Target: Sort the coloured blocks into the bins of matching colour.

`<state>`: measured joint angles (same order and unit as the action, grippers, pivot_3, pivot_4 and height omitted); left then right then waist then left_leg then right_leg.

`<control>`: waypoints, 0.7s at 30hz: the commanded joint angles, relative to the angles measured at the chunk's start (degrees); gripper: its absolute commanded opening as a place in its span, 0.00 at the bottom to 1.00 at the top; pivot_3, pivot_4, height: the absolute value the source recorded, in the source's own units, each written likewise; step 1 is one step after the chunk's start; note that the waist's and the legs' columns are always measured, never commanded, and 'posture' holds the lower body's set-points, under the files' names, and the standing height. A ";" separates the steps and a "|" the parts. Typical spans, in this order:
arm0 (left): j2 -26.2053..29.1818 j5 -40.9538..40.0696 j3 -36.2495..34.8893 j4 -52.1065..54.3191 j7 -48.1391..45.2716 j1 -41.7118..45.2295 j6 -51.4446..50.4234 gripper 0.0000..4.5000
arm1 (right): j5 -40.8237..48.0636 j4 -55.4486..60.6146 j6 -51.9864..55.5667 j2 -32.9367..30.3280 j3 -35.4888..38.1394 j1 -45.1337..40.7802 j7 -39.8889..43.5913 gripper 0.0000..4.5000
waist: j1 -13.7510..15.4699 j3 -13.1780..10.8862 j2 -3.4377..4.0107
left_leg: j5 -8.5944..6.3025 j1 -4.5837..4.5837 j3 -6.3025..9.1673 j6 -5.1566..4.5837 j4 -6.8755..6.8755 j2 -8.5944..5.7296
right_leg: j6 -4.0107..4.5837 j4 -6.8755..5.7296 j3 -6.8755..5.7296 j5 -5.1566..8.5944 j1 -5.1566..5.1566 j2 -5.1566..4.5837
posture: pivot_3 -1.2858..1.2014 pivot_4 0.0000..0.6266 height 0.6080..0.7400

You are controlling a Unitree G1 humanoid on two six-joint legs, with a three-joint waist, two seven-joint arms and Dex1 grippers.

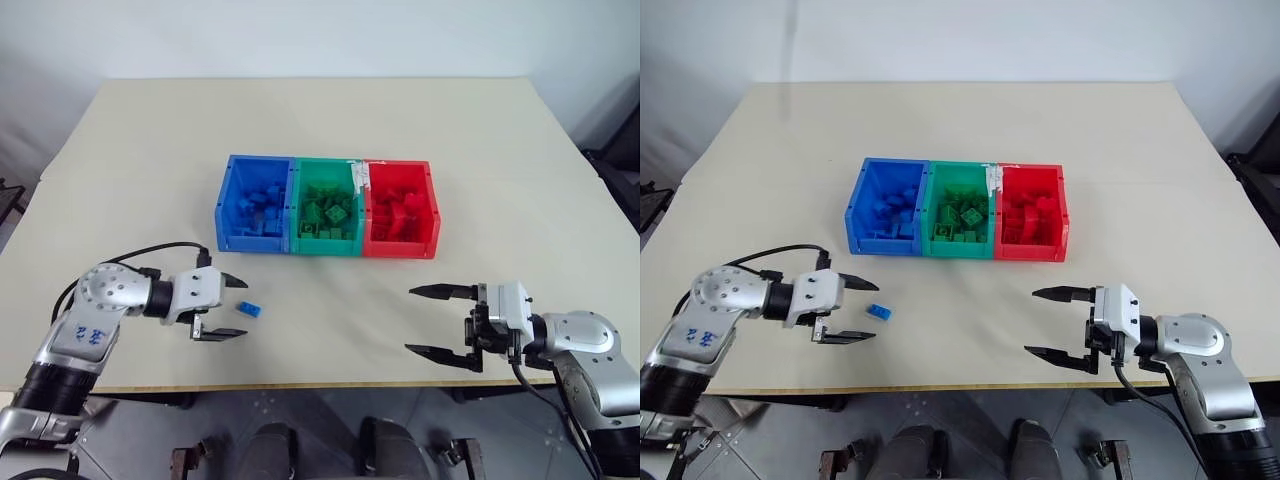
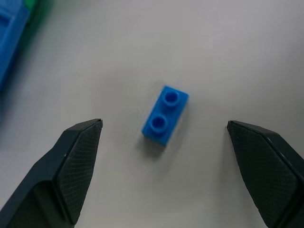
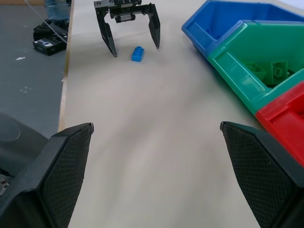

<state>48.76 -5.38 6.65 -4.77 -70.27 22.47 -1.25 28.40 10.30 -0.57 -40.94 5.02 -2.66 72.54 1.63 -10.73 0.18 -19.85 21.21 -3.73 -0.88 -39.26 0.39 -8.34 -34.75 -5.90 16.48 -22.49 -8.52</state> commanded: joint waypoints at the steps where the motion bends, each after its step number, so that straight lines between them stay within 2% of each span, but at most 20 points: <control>1: 0.66 2.24 2.92 -1.43 -1.64 -0.05 -1.47 0.85 | 0.96 2.91 -0.14 -0.15 1.46 1.23 -0.99 1.00 | -0.11 0.02 0.04 | 0.00 -0.02 -0.01 -0.01 0.00 -0.02 | 0.00 0.00 0.02 0.00 0.00 -0.01 | 0.52 0.24 1.00; 12: -0.15 1.32 2.28 -4.10 -1.52 1.05 -2.03 0.13 | 0.62 3.77 -0.68 0.65 1.49 2.21 -4.06 1.00 | -0.09 0.07 0.12 | 0.06 -0.10 0.04 0.01 -0.09 0.01 | 0.00 -0.17 0.04 0.00 0.05 -0.03 | 0.52 0.24 1.00; 13: -0.84 0.18 1.03 -4.04 -0.51 0.80 -2.18 0.10 | 0.78 3.73 -0.72 1.08 2.04 2.16 -5.09 1.00 | -0.10 0.07 0.12 | 0.06 -0.10 0.05 0.01 -0.12 0.02 | 0.00 -0.19 0.04 0.00 0.05 -0.03 | 0.52 0.24 1.00; 17: -7.46 -12.15 -9.06 0.63 5.81 0.97 -9.85 0.10 | 1.59 5.03 -0.49 3.11 3.80 2.64 -9.26 1.00 | -0.11 0.03 0.07 | 0.06 0.01 0.07 0.00 -0.23 0.22 | 0.00 -0.25 0.05 0.00 -0.01 -0.03 | 0.52 0.24 1.00; 21: -13.49 -17.65 -16.09 2.87 15.90 5.03 -14.98 0.10 | 1.43 7.03 0.06 4.93 3.95 4.17 -12.50 1.00 | -0.13 -0.01 -0.05 | 0.00 0.12 0.17 -0.02 -0.38 0.30 | -0.01 -0.25 0.00 0.00 0.01 -0.03 | 0.52 0.24 1.00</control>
<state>36.11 -19.75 -5.00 -4.46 -59.32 25.17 -14.35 28.80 14.71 -0.52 -36.80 7.49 0.97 61.75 1.50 -10.74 0.13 -19.85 21.33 -3.55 -0.90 -39.65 0.68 -8.35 -35.00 -5.90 16.47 -22.48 -8.55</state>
